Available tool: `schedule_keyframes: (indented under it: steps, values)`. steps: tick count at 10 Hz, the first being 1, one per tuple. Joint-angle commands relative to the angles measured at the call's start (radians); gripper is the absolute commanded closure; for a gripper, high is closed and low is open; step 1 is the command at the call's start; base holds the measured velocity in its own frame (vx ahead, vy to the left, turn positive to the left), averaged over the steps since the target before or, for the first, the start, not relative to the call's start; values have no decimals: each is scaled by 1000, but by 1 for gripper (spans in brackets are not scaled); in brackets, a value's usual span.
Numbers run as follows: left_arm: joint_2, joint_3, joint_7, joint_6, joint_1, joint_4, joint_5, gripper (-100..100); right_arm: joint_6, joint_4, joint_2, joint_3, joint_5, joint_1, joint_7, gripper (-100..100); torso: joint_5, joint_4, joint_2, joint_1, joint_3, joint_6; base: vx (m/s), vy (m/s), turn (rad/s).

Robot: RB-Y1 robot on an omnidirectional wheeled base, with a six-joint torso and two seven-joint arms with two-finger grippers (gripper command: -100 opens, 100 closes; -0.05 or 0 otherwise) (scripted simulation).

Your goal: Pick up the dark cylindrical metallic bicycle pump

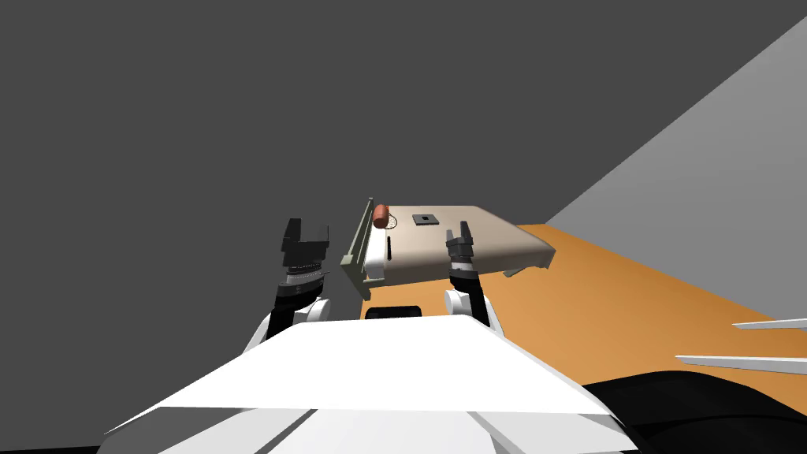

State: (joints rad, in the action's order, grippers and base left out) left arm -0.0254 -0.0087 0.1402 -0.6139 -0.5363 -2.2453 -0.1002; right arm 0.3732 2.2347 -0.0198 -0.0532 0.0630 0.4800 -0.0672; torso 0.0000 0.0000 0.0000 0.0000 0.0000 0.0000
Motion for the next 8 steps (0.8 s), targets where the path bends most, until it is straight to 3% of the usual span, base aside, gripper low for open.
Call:
schedule_keyframes:
  steps: [1,4,8]
  values:
    - [-30,-3,-14,12,-6,4,10,-100,0,0,0,0,0,0,0,0,0,0,0,0,0,0,26,-16,-56]
    - [-93,-7,-69,56,-30,18,51,-100,0,0,0,0,0,0,0,0,-1,-1,-4,-3,-2,0,70,-45,-97]
    - [-180,-4,-189,151,-88,37,142,-100,0,0,0,0,0,0,0,0,0,-2,-9,-2,-5,0,133,-33,-144]
